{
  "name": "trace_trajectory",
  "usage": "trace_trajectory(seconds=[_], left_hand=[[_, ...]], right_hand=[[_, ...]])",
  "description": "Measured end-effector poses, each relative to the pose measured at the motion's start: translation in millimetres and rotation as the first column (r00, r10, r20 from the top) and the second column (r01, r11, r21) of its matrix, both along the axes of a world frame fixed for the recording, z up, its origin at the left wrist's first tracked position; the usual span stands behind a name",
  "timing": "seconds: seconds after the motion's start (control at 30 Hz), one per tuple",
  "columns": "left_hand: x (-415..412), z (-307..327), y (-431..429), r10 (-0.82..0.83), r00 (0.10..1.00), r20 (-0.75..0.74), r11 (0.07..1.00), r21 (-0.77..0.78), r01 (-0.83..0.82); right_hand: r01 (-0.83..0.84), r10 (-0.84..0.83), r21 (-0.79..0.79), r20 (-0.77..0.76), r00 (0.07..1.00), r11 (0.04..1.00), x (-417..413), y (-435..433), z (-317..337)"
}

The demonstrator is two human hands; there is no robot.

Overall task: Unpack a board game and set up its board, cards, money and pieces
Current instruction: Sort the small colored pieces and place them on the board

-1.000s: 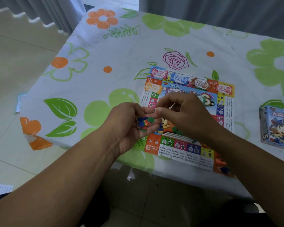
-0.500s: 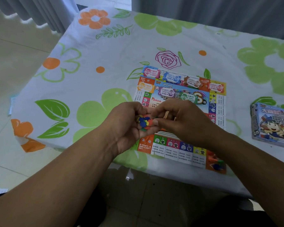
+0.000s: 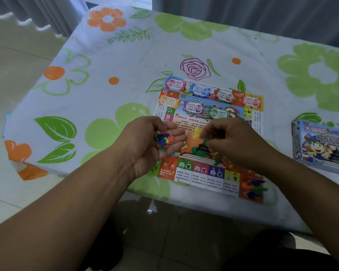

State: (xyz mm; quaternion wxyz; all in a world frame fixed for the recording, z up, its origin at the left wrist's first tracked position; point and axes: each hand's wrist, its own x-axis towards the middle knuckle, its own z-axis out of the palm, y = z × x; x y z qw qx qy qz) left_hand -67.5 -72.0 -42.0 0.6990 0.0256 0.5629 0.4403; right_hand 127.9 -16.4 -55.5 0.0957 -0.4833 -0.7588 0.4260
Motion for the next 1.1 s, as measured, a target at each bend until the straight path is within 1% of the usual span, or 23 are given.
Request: trace_trajectory(seconds=[0.07, 0.13, 0.37, 0.47, 0.53, 0.63, 0.77, 0.87, 1.0, 1.1], left_hand=[[0, 0, 0, -0.007, 1.000, -0.004, 1.000, 0.000, 0.007], [1, 0, -1, -0.014, 1.000, -0.011, 1.000, -0.001, 0.014], [3, 1, -1, -0.050, 0.999, 0.006, 0.999, -0.002, 0.050], [3, 2, -1, -0.064, 0.998, 0.022, 0.998, -0.002, 0.064], [3, 2, -1, -0.070, 0.997, 0.024, 0.998, -0.002, 0.070], [3, 1, -1, -0.075, 0.996, 0.041, 0.997, 0.002, 0.075], [3, 0, -2, -0.115, 0.991, 0.072, 0.993, 0.026, 0.114], [4, -1, -2, -0.129, 0.988, 0.082, 0.991, 0.034, 0.127], [4, -2, -3, -0.144, 0.986, 0.086, 0.989, 0.036, 0.141], [4, -2, -3, -0.141, 0.985, 0.102, 0.990, 0.042, 0.137]], right_hand=[[-0.032, 0.038, -0.080, 0.067, 0.997, 0.996, 3, -1, -6], [-0.050, 0.060, -0.096, 0.097, 0.994, 0.994, 2, -5, -11], [-0.122, 0.116, 0.020, 0.175, 0.978, 0.992, -6, -13, -18], [-0.112, 0.101, 0.046, 0.186, 0.977, 0.993, -8, -12, -16], [-0.078, 0.062, 0.102, 0.152, 0.986, 0.992, -9, -11, -12], [-0.021, 0.019, 0.218, 0.010, 1.000, 0.976, -14, -14, -6], [-0.059, 0.088, 0.264, -0.099, 0.991, 0.963, -22, -20, -1], [-0.123, 0.152, 0.282, -0.082, 0.985, 0.951, -24, -21, -3], [-0.126, 0.144, 0.270, -0.048, 0.988, 0.955, -24, -19, -4], [-0.125, 0.147, 0.231, -0.081, 0.986, 0.965, -24, -17, 0]])
